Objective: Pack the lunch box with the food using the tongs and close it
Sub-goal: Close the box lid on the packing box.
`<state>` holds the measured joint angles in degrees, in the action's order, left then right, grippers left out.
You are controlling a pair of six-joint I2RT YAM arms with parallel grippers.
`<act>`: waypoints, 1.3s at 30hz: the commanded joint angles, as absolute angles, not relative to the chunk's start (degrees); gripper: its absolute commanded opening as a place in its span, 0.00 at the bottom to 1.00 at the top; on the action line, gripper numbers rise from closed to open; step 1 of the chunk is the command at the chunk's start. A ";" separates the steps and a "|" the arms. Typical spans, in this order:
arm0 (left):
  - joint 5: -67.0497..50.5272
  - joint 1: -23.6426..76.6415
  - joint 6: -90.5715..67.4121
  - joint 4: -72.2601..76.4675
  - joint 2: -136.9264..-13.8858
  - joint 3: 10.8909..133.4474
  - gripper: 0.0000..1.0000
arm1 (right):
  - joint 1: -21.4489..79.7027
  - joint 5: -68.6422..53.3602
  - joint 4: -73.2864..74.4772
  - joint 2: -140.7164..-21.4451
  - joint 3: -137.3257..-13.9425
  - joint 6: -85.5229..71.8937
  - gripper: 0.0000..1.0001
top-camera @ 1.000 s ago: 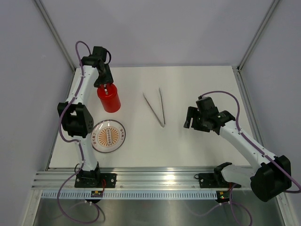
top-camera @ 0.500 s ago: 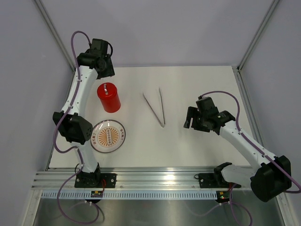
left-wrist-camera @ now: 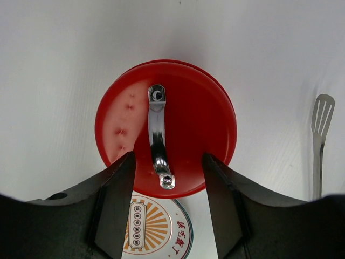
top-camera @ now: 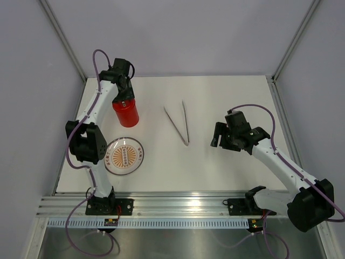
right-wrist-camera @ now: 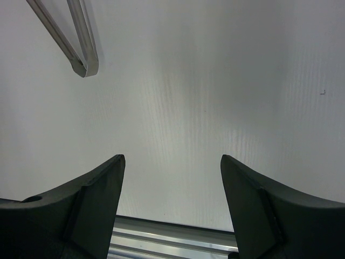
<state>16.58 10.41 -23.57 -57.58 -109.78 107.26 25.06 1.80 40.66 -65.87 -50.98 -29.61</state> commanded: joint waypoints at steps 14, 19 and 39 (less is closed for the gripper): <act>18.19 10.20 -22.24 -64.33 -108.19 124.27 0.57 | 24.96 0.62 41.31 -64.25 -52.47 -30.41 0.79; 18.72 10.11 -22.94 -63.12 -109.86 119.39 0.57 | 24.96 0.44 41.22 -64.16 -52.03 -30.50 0.79; 16.44 9.49 -24.26 -61.69 -101.44 113.81 0.58 | 24.96 0.35 40.78 -63.90 -51.77 -30.76 0.79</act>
<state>16.49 9.74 -25.04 -59.64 -108.77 108.55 25.08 0.78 40.77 -64.97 -50.98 -30.15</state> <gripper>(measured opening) 0.573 0.788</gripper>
